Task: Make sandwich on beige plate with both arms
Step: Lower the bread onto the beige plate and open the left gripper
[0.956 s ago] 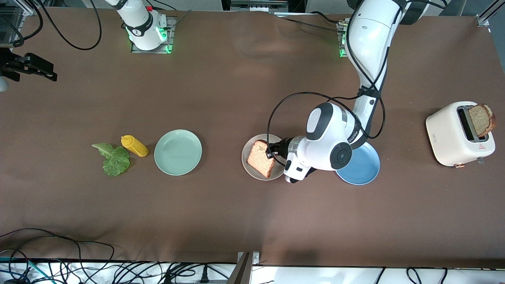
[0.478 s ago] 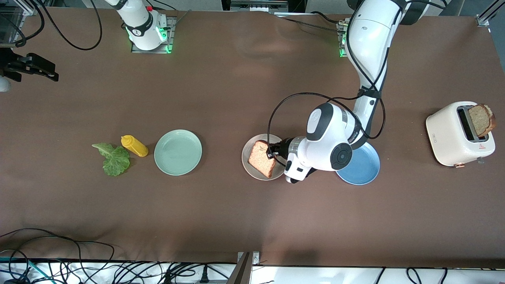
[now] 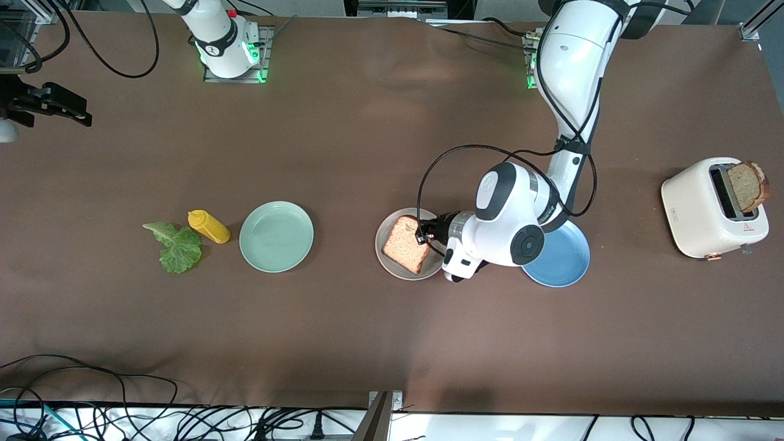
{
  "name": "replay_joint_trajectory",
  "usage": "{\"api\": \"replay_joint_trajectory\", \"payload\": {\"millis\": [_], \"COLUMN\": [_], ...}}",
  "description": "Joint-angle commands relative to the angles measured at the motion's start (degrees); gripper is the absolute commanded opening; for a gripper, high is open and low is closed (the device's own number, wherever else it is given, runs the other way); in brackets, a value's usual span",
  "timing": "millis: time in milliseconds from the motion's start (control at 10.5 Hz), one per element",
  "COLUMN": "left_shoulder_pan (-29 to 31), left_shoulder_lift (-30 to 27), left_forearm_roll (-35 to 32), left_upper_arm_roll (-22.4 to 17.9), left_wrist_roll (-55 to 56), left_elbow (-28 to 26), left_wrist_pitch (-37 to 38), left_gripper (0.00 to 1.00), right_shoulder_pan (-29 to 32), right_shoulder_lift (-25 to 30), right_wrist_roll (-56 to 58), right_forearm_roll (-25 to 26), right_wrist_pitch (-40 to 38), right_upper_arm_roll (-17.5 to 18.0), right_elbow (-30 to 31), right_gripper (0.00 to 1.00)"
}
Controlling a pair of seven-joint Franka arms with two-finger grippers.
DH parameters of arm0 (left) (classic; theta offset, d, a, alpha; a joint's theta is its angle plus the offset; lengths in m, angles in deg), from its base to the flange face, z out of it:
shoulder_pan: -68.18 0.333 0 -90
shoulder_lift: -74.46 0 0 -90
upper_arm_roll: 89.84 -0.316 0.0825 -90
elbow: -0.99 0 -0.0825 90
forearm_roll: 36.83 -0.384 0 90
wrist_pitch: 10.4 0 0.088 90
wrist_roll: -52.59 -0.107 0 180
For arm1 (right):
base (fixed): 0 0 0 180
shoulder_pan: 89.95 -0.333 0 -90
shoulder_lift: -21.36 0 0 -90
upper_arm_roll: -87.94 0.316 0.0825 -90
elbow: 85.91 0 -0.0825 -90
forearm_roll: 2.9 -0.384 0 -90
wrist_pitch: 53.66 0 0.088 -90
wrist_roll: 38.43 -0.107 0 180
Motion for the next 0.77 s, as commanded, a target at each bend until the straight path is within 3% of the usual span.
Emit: {"api": "replay_joint_trajectory", "payload": {"millis": [0, 383, 574, 669], "left_shoulder_pan": [-0.2, 0.1, 0.1, 0.1], "left_shoulder_lift": [0.1, 0.5, 0.7, 0.7], "left_forearm_roll": [1.4, 1.3, 1.3, 1.3], "left_upper_arm_roll": [-0.5, -0.5, -0.6, -0.5], "left_wrist_roll": [-1.1, -0.9, -0.7, -0.6], "left_elbow": [-1.2, -1.8, -2.1, -2.1], "left_wrist_pitch": [1.4, 1.8, 1.9, 1.9], "left_gripper": [0.0, 0.04, 0.29, 0.46], "right_shoulder_pan": [0.4, 0.6, 0.7, 0.7], "right_shoulder_lift": [-0.4, -1.3, -2.0, -2.4], "right_wrist_roll": [0.5, 0.5, 0.6, 0.6], "right_forearm_roll": [-1.5, -1.5, -1.5, -1.5], "right_wrist_pitch": [1.1, 1.6, 1.7, 1.7], "right_upper_arm_roll": [0.0, -0.1, -0.1, -0.2], "right_elbow": [-1.0, -1.0, -1.0, -1.0], "right_gripper": [1.0, 1.0, 1.0, 1.0]}}
